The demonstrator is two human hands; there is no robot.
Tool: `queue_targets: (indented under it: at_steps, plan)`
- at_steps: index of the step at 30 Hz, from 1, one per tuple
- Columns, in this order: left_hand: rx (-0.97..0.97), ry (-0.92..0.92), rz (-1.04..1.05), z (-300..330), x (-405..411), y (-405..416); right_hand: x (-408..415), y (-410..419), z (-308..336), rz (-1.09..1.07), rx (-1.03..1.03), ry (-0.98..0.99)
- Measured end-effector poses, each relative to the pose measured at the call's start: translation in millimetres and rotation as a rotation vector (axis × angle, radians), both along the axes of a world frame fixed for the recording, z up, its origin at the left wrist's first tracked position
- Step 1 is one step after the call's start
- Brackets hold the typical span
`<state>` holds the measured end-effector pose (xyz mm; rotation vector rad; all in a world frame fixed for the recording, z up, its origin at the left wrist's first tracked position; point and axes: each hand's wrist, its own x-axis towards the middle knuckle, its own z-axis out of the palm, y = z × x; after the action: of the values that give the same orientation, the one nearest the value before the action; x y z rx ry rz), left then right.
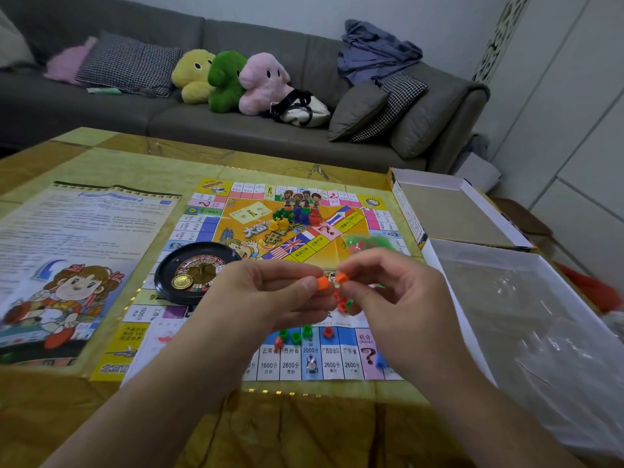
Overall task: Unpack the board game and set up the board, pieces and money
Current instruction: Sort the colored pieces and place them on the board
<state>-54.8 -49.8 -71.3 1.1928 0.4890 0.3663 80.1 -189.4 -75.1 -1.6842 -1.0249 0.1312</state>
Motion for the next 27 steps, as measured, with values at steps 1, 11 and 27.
queue_targets:
  at_steps: [1, 11, 27]
  plan:
    - [0.003, -0.001, 0.0, -0.3, 0.4, -0.5, 0.0, -0.2, 1.4, 0.006, 0.005, 0.025]
    - [0.129, 0.007, -0.04, -0.1, 0.8, -4.3, 2.0, -1.9, 6.5, 0.024, -0.11, -0.28]
    - [-0.004, -0.035, -0.188, 2.1, -4.3, 0.1, 3.7, -4.9, 8.0, 0.166, 0.036, -0.068]
